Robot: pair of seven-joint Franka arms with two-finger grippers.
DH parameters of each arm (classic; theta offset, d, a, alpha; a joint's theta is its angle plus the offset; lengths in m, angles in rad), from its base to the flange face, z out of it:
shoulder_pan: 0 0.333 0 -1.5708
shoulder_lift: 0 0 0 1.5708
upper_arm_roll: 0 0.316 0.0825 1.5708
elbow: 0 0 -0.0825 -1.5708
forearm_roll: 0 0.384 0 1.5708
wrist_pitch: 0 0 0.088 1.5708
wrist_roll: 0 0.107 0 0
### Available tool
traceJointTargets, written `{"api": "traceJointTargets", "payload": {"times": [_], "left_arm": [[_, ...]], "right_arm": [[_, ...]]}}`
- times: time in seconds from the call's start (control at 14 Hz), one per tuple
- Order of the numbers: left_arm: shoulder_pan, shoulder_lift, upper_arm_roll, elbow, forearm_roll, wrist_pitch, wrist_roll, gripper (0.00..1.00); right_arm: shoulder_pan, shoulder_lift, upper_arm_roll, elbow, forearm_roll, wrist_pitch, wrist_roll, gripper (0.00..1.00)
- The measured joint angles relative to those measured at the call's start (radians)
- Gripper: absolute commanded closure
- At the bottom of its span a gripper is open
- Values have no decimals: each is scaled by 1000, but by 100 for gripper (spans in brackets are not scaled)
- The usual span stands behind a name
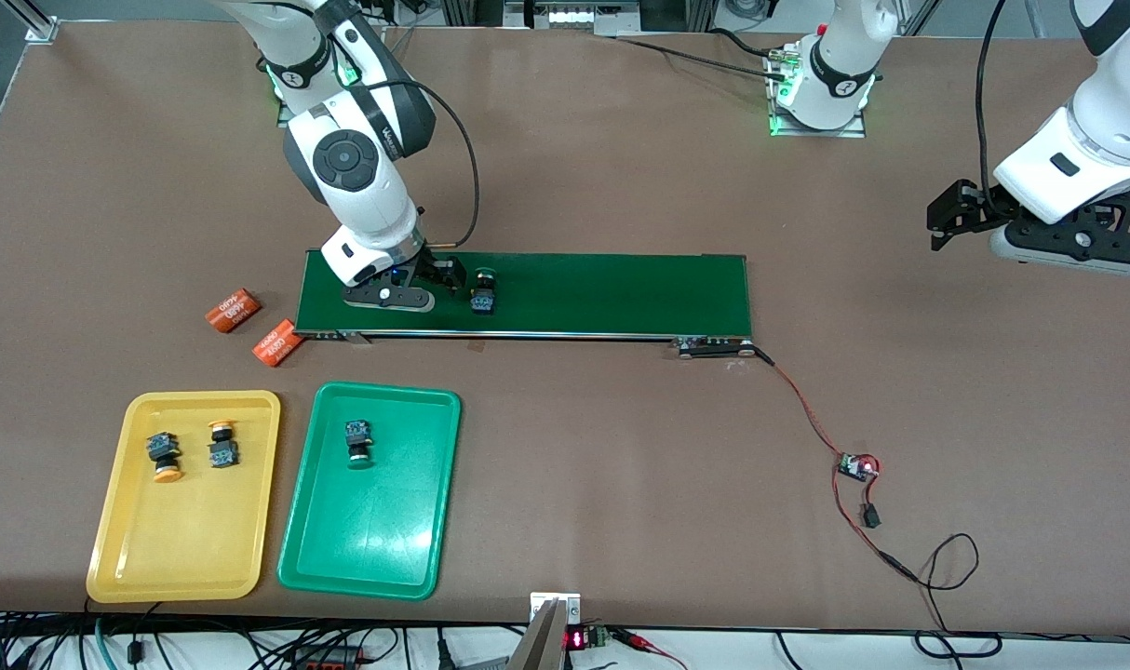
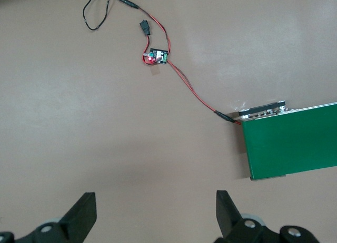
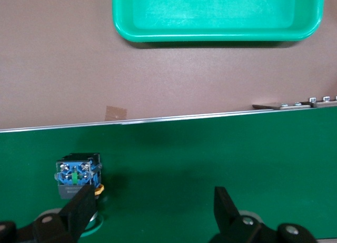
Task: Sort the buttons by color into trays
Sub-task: 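Move the right gripper back to the belt and grasp the next button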
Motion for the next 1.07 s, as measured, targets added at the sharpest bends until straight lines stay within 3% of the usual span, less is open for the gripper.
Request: {"api": "traceJointTargets", "payload": {"times": [1.07], "left_arm": [[-3, 2, -1, 3, 0, -5, 0, 0]], "right_arm": [[-2, 44, 0, -35, 0, 98, 1, 0]]}}
